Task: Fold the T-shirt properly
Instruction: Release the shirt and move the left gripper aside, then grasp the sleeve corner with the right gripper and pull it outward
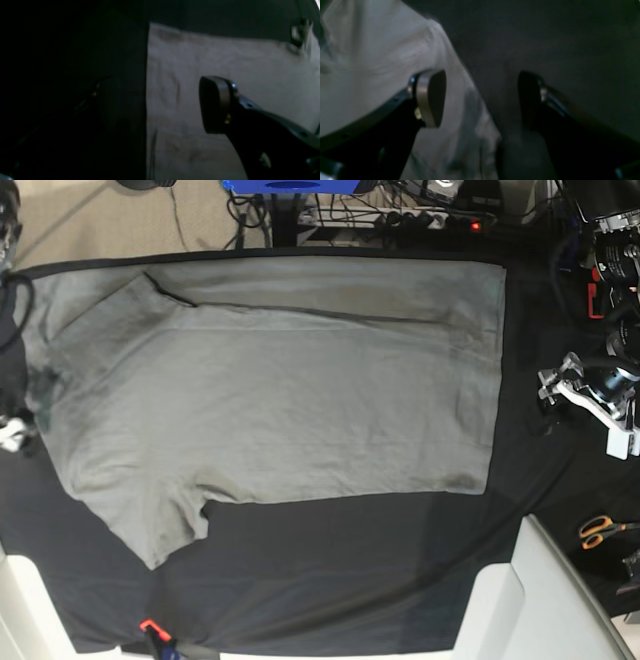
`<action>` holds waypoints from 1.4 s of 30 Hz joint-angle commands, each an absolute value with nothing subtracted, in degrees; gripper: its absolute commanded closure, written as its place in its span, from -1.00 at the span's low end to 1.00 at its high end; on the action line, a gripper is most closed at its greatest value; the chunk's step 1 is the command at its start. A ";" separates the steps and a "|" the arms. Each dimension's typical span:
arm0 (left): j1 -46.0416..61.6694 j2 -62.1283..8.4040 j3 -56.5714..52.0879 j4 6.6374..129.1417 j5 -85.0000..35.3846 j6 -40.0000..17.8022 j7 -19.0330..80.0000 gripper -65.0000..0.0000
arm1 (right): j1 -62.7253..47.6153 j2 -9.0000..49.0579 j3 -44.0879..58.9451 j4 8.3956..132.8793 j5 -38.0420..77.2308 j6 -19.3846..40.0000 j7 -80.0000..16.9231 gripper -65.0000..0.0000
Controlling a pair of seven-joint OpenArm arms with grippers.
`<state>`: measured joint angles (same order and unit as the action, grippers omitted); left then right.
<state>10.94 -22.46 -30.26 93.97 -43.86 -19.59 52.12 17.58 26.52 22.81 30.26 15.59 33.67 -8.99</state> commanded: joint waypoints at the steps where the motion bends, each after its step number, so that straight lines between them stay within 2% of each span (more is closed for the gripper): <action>1: 10.51 -23.69 -30.81 94.90 -44.70 -19.91 50.95 -0.47 | 20.44 28.09 22.20 27.56 14.90 34.07 -4.88 -0.32; 6: 11.12 -23.87 -30.90 93.14 -44.62 -19.91 50.86 -0.46 | 24.84 27.91 19.74 14.55 11.65 33.98 4.88 -0.32; 17: 13.76 -24.75 -30.90 92.44 -44.62 -19.91 50.77 -0.46 | 24.84 27.12 12.88 14.37 11.65 33.63 5.67 -0.27; 19: 13.76 -24.57 -30.90 92.35 -44.62 -19.91 50.77 -0.46 | 24.84 27.12 12.35 14.37 11.65 33.63 5.67 -0.03; 25: 13.76 -24.57 -30.90 92.35 -44.62 -19.91 50.77 -0.46 | 24.84 27.12 12.70 14.37 11.65 33.63 5.58 0.99; 32: 13.41 -24.48 -30.37 92.35 -44.62 -19.82 50.77 -0.46 | 24.75 27.12 12.97 15.52 11.74 33.63 5.49 1.00; 38: 13.32 -24.48 -30.29 92.35 -44.62 -19.74 50.77 -0.46 | 19.21 26.86 13.23 28.26 11.82 33.63 -0.31 1.00; 42: 13.32 -24.48 -30.29 92.35 -44.62 -19.74 50.77 -0.46 | 14.55 24.75 20.18 39.52 11.82 33.63 -7.78 1.00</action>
